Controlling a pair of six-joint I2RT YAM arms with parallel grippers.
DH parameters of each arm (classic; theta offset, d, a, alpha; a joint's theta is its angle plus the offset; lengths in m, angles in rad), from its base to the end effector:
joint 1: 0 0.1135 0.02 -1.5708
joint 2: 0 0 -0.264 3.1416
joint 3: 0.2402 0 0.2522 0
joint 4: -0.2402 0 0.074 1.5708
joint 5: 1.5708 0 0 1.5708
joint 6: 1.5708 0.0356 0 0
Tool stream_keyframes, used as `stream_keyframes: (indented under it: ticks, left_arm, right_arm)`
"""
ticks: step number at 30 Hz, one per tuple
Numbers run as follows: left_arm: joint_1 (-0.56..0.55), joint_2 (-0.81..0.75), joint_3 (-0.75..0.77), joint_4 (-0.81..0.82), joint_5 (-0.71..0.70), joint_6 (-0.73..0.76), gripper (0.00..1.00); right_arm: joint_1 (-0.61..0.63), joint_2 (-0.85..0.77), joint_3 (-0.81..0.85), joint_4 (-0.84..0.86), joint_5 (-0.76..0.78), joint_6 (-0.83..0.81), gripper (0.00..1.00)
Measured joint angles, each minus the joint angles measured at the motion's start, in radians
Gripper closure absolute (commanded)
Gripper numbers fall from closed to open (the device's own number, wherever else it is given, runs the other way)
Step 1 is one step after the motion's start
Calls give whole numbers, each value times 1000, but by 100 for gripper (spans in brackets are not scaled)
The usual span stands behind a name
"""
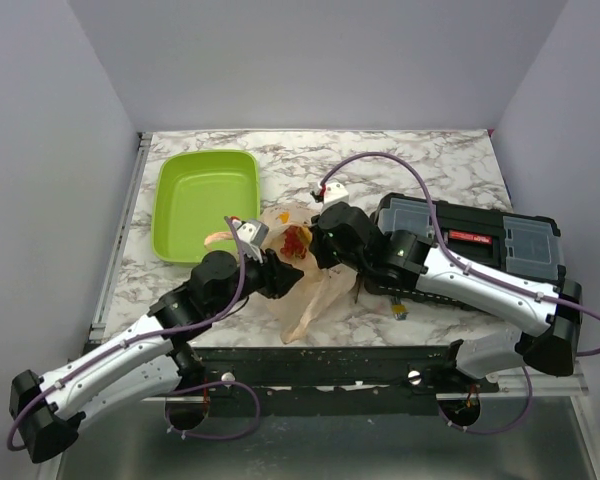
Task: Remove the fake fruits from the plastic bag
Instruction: Adjust the plastic bag at the center of the board, then take out the fake fruit from the plastic bag.
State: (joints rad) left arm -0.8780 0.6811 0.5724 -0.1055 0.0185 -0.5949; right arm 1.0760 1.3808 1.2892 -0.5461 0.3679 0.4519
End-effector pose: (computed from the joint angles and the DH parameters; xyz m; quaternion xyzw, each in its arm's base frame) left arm 0.1094 -0.1328 0.2895 0.1156 0.7700 -0.4268 0.4600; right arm 0.1564 0.2630 0.3463 -0.1913 0.8609 0.1879 0.4323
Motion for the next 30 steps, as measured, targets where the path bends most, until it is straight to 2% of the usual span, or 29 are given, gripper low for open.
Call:
stream_keyframes:
  ticks: [5,8,14,16,25,30]
  left_arm:
    - [0,117,-67,148,-72,-10,67]
    - [0,186,-100,211,-121,-22,64]
    - [0,352,-103,310,-261,-77,43]
    - [0,398,-103,332,-290,-92,39]
    - [34,684,-2,459,-319,-127,31]
    - [60,762,11,515,-351,-123,33]
  right_arm:
    - [0,-2,0,6,-23,-1,99]
    - [0,-2,0,5,-26,-5,99]
    - [0,-8,-6,5,-27,-9,99]
    - [0,-26,-29,5,-31,-9,99]
    - [0,-104,-117,3,-50,-20,99]
    - [0,-104,-137,4,-52,-27,99]
